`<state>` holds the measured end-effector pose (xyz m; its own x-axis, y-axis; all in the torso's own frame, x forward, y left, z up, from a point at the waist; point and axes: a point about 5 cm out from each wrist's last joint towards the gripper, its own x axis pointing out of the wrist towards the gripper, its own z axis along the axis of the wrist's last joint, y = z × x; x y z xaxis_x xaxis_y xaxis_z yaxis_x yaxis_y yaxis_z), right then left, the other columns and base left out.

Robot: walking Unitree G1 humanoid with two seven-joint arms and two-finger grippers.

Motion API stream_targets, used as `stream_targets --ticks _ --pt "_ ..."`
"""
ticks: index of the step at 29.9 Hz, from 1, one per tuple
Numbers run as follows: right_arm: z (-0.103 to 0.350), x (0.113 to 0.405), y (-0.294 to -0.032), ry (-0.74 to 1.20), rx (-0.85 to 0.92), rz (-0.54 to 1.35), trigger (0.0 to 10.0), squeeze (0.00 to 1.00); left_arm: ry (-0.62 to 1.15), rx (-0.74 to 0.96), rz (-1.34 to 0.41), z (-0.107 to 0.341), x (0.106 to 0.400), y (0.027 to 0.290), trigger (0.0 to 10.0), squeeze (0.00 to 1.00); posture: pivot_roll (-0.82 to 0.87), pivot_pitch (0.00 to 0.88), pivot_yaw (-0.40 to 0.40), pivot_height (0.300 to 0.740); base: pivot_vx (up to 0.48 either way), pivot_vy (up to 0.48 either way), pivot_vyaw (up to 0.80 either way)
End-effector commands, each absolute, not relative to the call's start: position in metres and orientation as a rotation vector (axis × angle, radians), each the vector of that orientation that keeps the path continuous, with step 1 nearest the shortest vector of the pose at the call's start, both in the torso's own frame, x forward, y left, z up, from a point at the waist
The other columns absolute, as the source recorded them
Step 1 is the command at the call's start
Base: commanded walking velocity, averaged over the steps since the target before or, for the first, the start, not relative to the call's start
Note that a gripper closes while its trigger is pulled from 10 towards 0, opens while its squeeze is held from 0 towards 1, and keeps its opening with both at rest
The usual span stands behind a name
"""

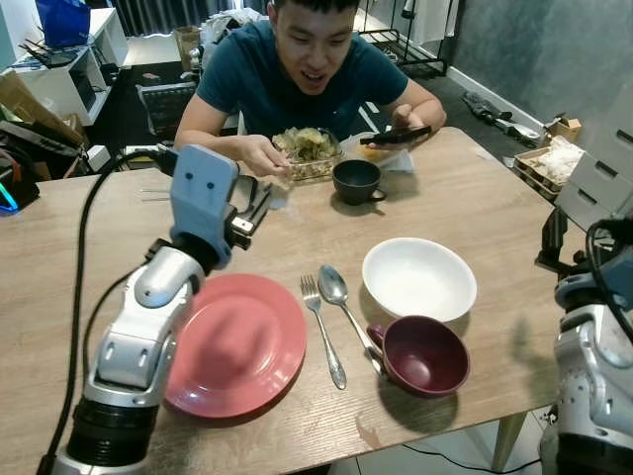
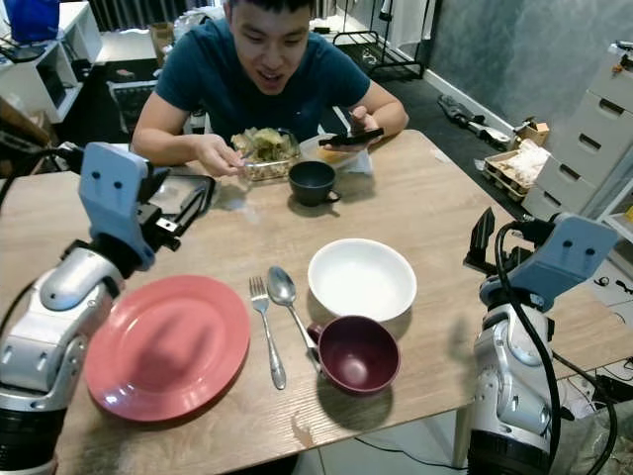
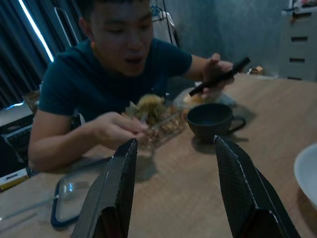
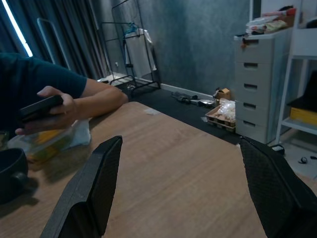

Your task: Setting the table

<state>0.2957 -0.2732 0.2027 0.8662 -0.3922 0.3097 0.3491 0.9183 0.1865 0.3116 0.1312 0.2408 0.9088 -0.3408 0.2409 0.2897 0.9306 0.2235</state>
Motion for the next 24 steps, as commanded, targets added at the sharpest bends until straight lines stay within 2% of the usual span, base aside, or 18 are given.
stream_targets --ticks 1,9,15,24 --pt "0.197 0.295 -0.269 -0.343 0.132 -0.378 10.0 0.0 -0.273 0.204 -0.336 0.235 0.309 0.129 10.0 0.0 -0.05 0.0 0.13 0.74 0.0 0.0 0.0" --pt "0.193 0.294 -0.254 -0.356 0.091 -0.3 10.0 0.0 -0.253 0.218 -0.253 0.229 0.31 0.144 10.0 0.0 -0.04 0.0 0.142 0.74 0.0 0.0 0.0" --pt "0.199 0.294 -0.254 -0.372 0.095 -0.294 10.0 0.0 -0.244 0.2 -0.215 0.231 0.313 0.153 10.0 0.0 -0.04 0.0 0.14 0.74 0.0 0.0 0.0" --pt "0.198 0.292 -0.257 -0.377 0.091 -0.312 10.0 0.0 -0.247 0.221 -0.214 0.233 0.317 0.154 10.0 0.0 -0.06 0.0 0.156 0.74 0.0 0.0 0.0"
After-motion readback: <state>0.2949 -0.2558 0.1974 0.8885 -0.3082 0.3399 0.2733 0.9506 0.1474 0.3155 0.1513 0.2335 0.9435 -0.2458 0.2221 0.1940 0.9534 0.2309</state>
